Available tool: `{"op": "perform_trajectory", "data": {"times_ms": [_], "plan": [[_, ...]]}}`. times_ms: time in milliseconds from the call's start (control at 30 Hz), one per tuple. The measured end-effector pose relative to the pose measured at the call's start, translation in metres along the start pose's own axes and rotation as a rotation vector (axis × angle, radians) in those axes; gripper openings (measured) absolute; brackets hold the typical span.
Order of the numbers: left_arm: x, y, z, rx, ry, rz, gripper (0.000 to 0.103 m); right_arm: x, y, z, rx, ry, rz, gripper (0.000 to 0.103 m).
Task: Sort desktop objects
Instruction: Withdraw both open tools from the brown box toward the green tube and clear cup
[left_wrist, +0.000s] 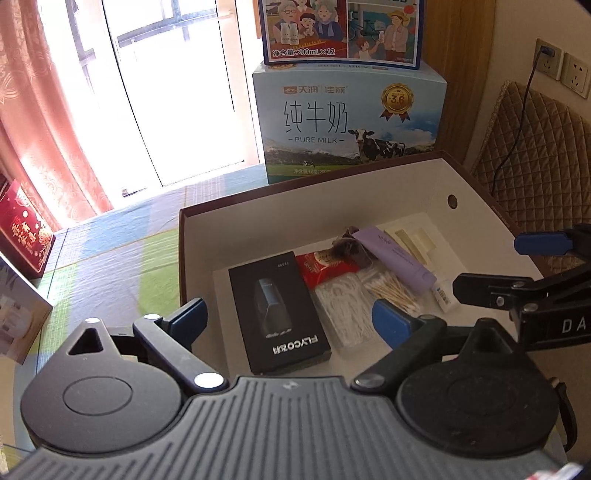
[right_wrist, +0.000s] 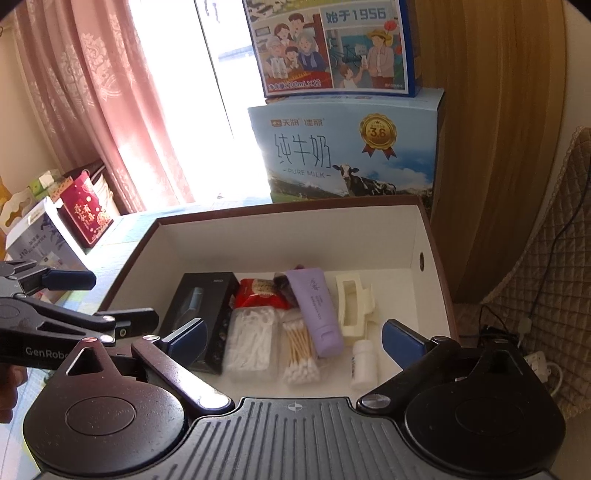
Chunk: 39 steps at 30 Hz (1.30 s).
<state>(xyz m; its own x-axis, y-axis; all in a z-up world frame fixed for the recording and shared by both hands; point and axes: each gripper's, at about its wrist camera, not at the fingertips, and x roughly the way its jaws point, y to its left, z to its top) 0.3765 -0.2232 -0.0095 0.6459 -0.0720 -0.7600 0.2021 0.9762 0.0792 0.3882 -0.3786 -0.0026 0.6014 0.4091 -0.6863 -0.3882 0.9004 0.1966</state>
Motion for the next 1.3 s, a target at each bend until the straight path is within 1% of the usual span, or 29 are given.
{"op": "perform_trajectory", "data": {"times_ms": [167, 433, 733, 1300], "plan": [[-0.017, 0.001, -0.012, -0.015, 0.002, 0.006, 0.095, -0.014, 0.009, -0.006, -0.006, -0.005, 0.0, 0.101], [-0.042, 0.004, -0.038, -0.038, 0.019, 0.02, 0.096, -0.038, 0.021, -0.023, -0.002, -0.003, -0.001, 0.101], [-0.074, 0.01, -0.063, -0.05, 0.009, 0.023, 0.096, -0.061, 0.041, -0.042, -0.009, -0.003, 0.007, 0.101], [-0.122, 0.034, -0.116, -0.065, 0.019, 0.03, 0.097, -0.086, 0.089, -0.088, -0.036, 0.039, 0.032, 0.101]]}}
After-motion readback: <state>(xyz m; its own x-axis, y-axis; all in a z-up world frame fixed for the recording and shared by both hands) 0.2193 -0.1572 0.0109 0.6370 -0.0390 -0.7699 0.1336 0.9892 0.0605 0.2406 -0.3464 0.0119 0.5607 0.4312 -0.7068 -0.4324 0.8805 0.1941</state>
